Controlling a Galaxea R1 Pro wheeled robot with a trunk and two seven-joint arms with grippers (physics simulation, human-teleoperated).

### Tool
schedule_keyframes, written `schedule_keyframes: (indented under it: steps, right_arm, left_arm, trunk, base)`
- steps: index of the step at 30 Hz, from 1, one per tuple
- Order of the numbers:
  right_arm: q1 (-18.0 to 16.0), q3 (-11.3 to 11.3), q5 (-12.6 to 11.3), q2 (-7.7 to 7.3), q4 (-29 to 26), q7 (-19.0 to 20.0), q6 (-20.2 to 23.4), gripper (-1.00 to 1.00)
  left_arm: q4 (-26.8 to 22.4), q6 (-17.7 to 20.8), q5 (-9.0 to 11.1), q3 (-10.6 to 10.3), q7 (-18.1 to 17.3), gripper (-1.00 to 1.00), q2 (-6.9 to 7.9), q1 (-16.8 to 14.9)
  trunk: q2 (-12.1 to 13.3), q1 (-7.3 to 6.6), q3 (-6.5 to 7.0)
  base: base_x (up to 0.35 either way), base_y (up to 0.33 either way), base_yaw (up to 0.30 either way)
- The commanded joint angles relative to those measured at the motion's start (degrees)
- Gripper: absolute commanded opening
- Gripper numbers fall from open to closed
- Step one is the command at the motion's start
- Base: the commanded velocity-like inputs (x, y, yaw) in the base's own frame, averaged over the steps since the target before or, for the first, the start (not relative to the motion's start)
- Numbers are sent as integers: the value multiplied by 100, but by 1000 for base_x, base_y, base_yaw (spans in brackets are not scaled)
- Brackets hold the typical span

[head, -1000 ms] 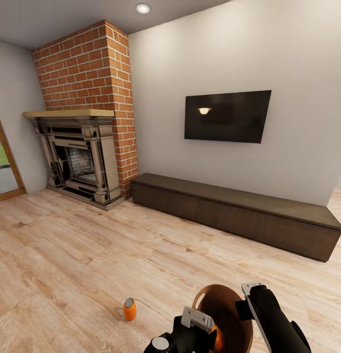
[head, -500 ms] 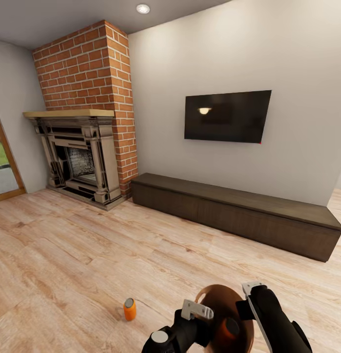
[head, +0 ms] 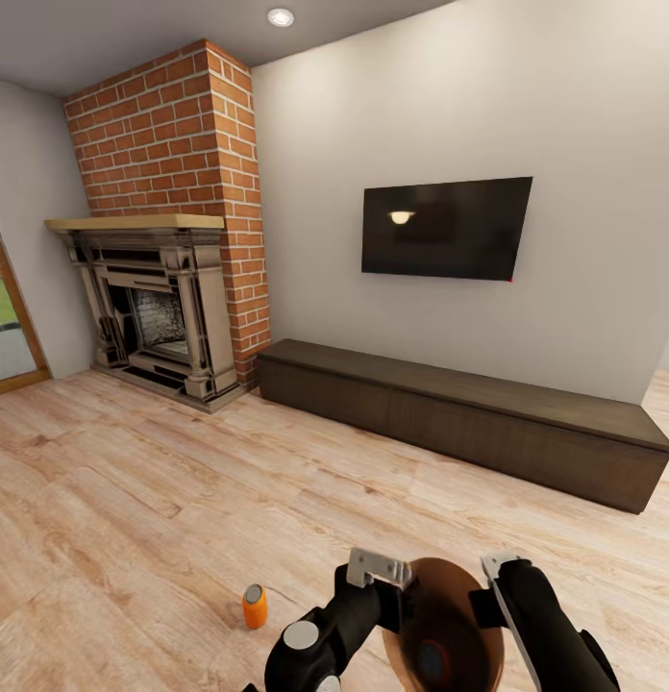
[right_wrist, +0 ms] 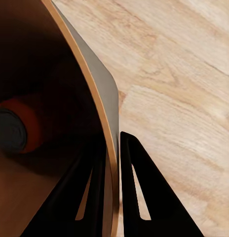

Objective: Put the three can of soda from the living room inside the tash can in the kitchen.

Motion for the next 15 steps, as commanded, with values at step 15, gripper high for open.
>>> schedule_keyframes:
  steps: [15]
  right_arm:
    - [-194,-271,-35,-673,-2,934,0,-100]
  left_arm:
    - [-286,98,729,59,-9,100,825,20]
  trunk:
    - [0,0,1]
  base:
    - [0,0,0]
